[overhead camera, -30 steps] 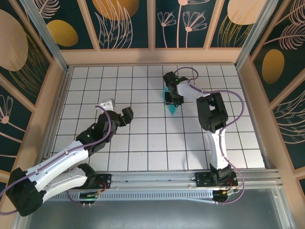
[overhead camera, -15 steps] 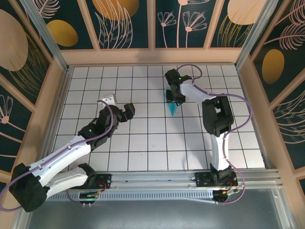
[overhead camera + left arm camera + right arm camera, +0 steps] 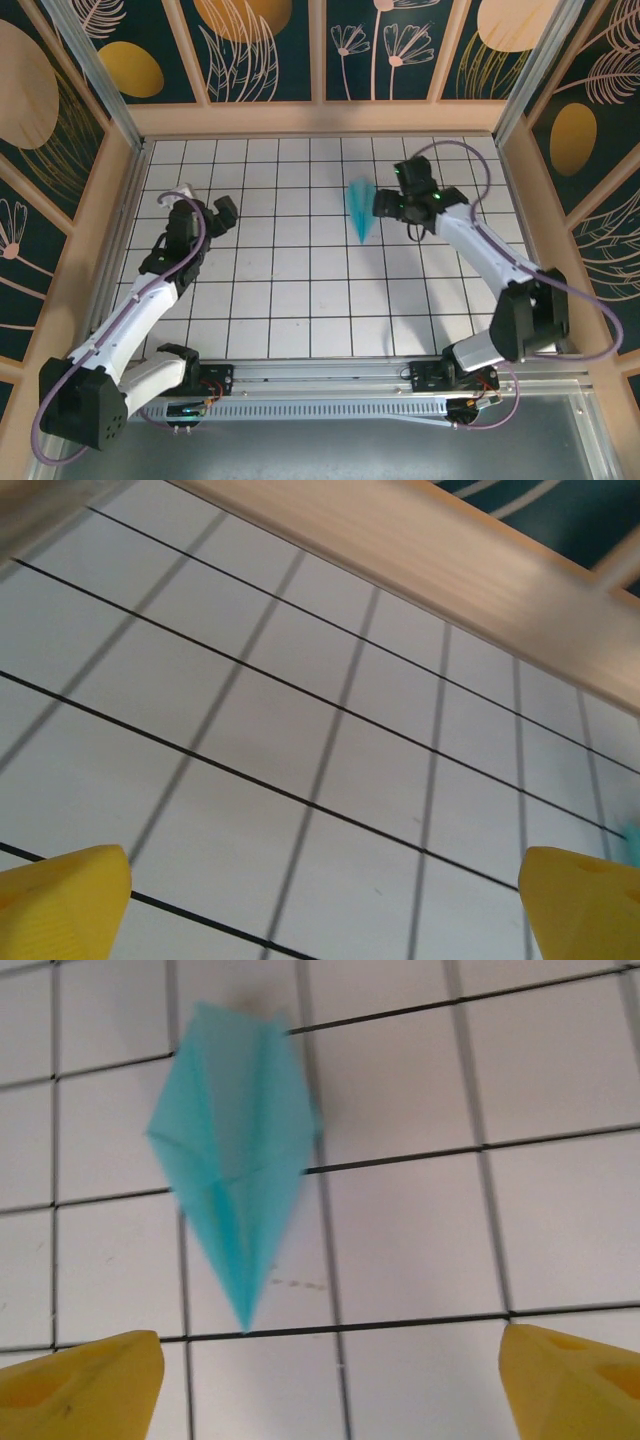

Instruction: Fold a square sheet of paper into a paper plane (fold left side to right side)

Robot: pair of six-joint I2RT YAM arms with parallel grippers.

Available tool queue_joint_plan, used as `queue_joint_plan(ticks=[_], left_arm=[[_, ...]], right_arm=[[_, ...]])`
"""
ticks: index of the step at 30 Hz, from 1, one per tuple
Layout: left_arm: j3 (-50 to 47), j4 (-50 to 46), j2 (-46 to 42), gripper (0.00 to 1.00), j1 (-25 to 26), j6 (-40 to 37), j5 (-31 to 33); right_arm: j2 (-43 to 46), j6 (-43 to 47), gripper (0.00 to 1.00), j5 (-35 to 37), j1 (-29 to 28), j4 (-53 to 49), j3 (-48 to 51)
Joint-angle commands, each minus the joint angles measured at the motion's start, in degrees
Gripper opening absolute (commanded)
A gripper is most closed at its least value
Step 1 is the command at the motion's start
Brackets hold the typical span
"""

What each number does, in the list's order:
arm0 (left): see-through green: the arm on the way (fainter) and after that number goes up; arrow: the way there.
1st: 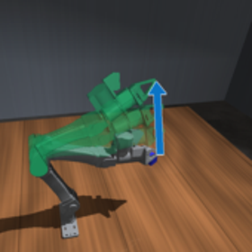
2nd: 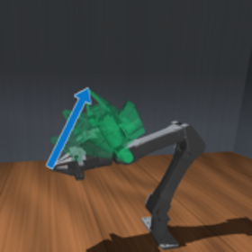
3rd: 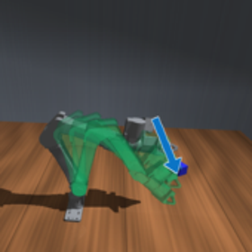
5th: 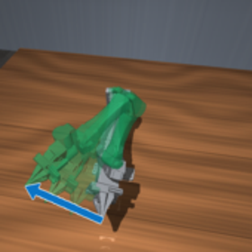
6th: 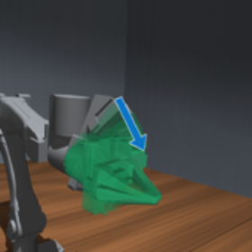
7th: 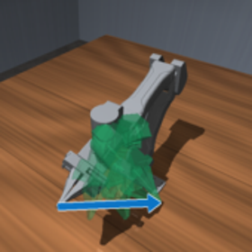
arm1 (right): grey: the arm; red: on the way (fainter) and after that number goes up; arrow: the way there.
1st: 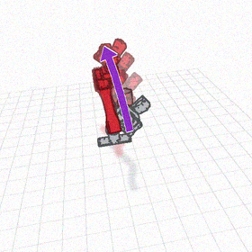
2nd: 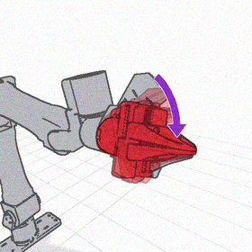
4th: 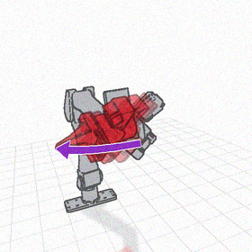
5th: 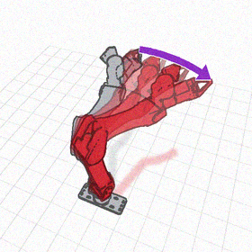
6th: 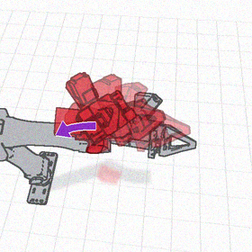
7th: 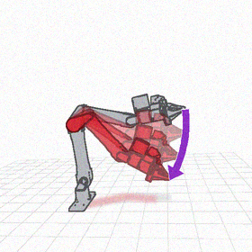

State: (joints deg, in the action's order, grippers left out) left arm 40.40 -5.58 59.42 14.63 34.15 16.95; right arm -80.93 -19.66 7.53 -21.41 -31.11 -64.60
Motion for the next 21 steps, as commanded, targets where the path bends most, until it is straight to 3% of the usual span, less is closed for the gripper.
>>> queue_joint_plan(ticks=[1, 3, 8, 12, 15, 21], left_arm=[[-1.2, 4.6, -0.2, 0.99, -3.4, -4.8, 1.4], [-2.1, 8.0, 0.5, 0.99, -3.9, -7.6, 4.7], [-6.7, 18.0, 2.5, 0.99, -4.8, -13.5, 13.8], [-13.3, 30.2, 5.3, 0.99, -5.8, -18.8, 16.3], [-16.7, 37.1, 8.3, 0.99, -6.5, -22.1, 17.6], [-20.1, 45.8, 13.6, 0.99, -7.8, -25.0, 14.8]], right_arm=[[5.8, 0.5, 0.94, 1.3, 4.8, 8.6, 7.2], [9.3, 0.2, 0.99, 2.2, 8.3, 12.7, 11.7], [15.6, 1.9, 0.99, 2.5, 16.5, 24.8, 22.9], [19.0, 6.3, 0.99, 6.3, 19.3, 44.4, 36.2], [17.6, 8.8, 0.99, 7.8, 19.9, 58.8, 43.8], [8.6, 13.1, 0.99, 7.6, 19.9, 77.0, 49.0]])
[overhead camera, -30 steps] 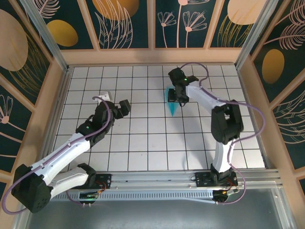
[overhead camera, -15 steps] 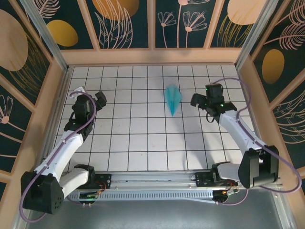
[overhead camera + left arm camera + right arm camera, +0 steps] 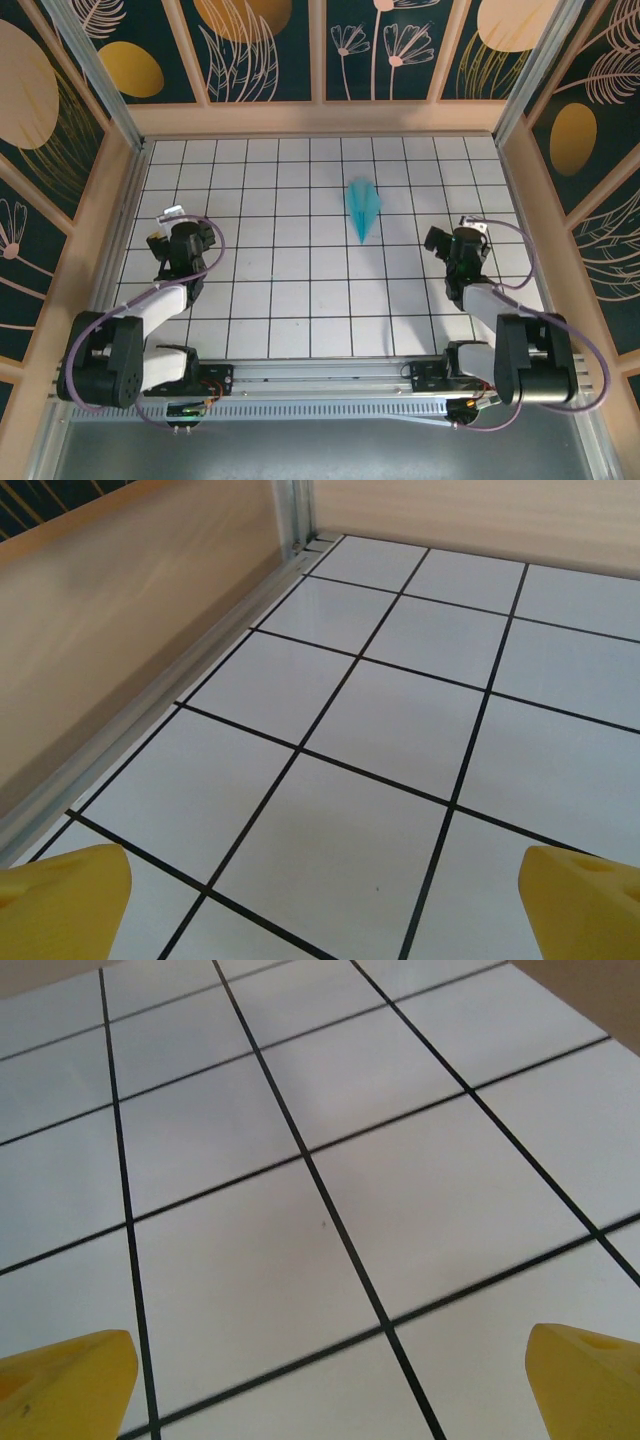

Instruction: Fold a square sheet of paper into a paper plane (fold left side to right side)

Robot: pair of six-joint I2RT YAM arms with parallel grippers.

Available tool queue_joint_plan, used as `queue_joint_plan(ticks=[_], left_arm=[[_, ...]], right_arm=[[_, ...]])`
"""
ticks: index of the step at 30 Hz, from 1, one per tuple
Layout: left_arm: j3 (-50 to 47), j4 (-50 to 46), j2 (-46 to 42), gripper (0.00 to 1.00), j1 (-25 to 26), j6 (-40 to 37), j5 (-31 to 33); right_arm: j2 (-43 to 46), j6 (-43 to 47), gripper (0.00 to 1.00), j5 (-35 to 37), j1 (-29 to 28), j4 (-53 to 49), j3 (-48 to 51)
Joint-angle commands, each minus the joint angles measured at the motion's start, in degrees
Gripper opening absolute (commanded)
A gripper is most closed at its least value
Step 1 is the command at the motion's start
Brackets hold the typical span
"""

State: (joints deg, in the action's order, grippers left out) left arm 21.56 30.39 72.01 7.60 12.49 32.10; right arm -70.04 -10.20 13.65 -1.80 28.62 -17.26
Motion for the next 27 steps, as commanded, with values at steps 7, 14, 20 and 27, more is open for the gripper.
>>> queue_joint_plan(ticks=[7, 14, 20, 27], left_arm=[[-2.9, 17.3, 5.0, 0.99, -2.0, -4.5, -5.7], [-5.6, 28.7, 6.3, 0.99, -2.5, -5.8, -11.8], [-6.4, 36.5, 9.8, 0.99, -2.9, -9.4, -14.2], [-9.3, 45.8, 15.6, 0.99, -4.4, -7.4, -14.0]], right_arm=[[-10.0, 7.7, 0.99, -2.4, 0.1, 33.9, 2.6], [-16.1, 9.8, 0.99, -6.0, 0.7, 41.4, 3.1], [-19.4, 8.2, 0.99, -7.9, 2.4, 48.5, 5.4], [-19.4, 8.0, 0.99, -8.6, 3.0, 48.7, 5.5]])
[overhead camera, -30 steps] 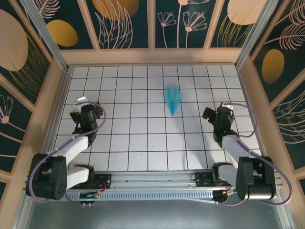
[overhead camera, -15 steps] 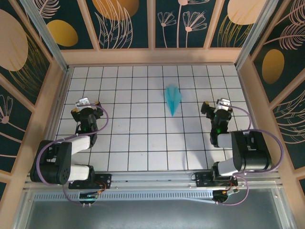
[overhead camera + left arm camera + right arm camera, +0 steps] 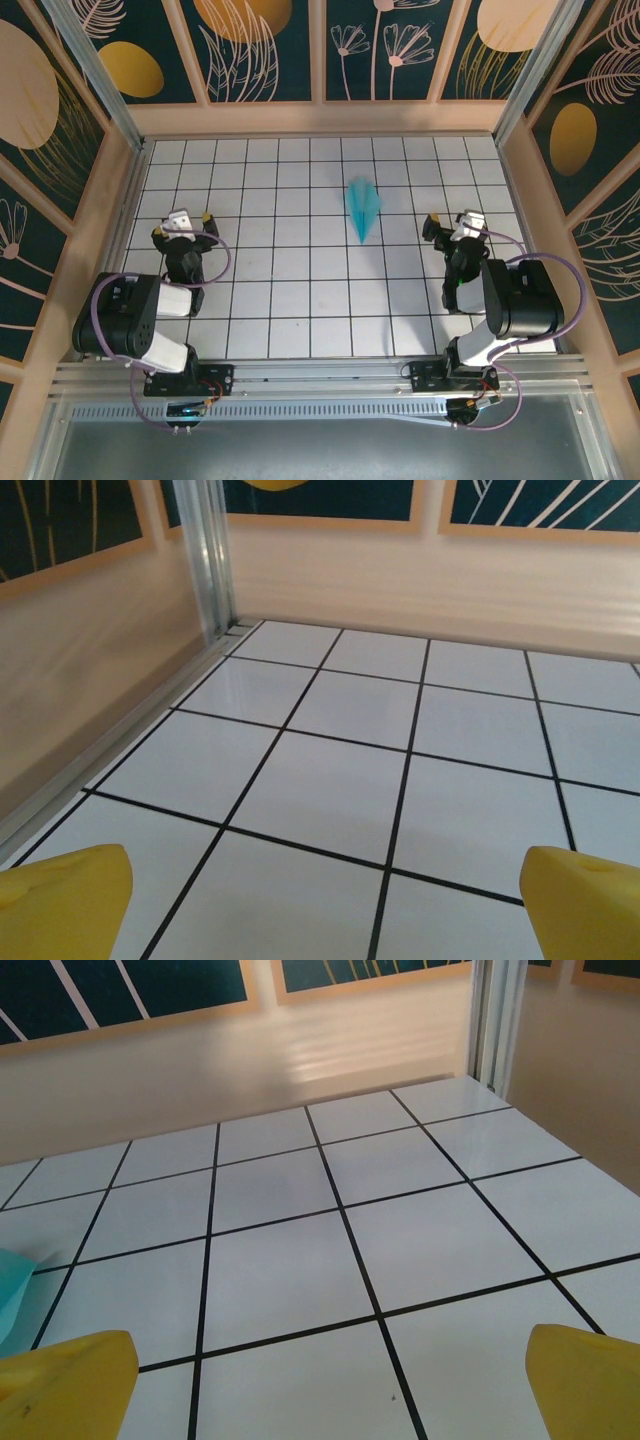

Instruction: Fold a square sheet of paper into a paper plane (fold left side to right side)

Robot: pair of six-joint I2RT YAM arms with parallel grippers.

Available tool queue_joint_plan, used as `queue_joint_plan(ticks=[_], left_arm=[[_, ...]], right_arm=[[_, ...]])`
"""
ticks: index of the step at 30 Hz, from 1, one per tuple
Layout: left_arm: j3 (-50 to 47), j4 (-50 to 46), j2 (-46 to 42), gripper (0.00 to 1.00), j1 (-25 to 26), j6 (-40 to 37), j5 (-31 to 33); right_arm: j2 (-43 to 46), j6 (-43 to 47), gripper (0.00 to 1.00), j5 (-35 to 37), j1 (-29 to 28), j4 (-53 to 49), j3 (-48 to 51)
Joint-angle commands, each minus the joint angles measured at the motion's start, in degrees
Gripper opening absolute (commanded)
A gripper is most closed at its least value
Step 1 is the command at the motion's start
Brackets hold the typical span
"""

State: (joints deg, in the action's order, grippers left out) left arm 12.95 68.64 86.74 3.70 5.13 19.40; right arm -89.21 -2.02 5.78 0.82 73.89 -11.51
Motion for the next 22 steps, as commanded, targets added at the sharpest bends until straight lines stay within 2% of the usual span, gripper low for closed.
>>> queue_joint_plan(ticks=[1, 22], left_arm=[[-0.4, 6.7, 0.4, 0.99, -0.7, 0.1, -1.6], [-0.6, 7.2, 0.5, 0.99, -0.9, 0.0, -1.8]], right_arm=[[-0.3, -0.1, 0.99, -0.7, 0.3, 3.6, -0.2], [-0.3, 0.4, 0.99, 0.1, -0.5, 3.4, -0.4]])
